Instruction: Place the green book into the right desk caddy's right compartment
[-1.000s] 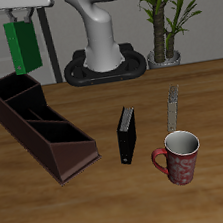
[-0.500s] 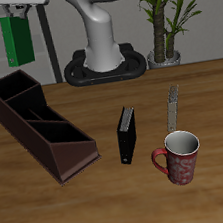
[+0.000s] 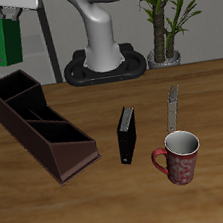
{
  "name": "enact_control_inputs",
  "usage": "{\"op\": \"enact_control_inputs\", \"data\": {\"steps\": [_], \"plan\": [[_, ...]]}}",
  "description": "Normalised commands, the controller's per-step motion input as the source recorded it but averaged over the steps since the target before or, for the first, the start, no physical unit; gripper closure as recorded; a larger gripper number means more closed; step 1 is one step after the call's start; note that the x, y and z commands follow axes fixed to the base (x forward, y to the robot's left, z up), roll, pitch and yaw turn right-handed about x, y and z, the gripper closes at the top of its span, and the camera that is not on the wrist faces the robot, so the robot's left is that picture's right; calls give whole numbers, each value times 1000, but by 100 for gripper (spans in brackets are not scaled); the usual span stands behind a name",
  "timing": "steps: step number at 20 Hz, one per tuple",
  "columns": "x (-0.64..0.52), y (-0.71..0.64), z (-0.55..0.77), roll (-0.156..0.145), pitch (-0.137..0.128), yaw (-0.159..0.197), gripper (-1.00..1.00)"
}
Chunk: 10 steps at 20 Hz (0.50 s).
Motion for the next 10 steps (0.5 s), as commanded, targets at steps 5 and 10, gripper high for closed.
{"op": "enact_control_inputs", "data": {"steps": [5, 10], "plan": [[-368, -89, -102, -8, -10, 14, 100], [-234, -99, -67, -15, -18, -16, 100]]}}
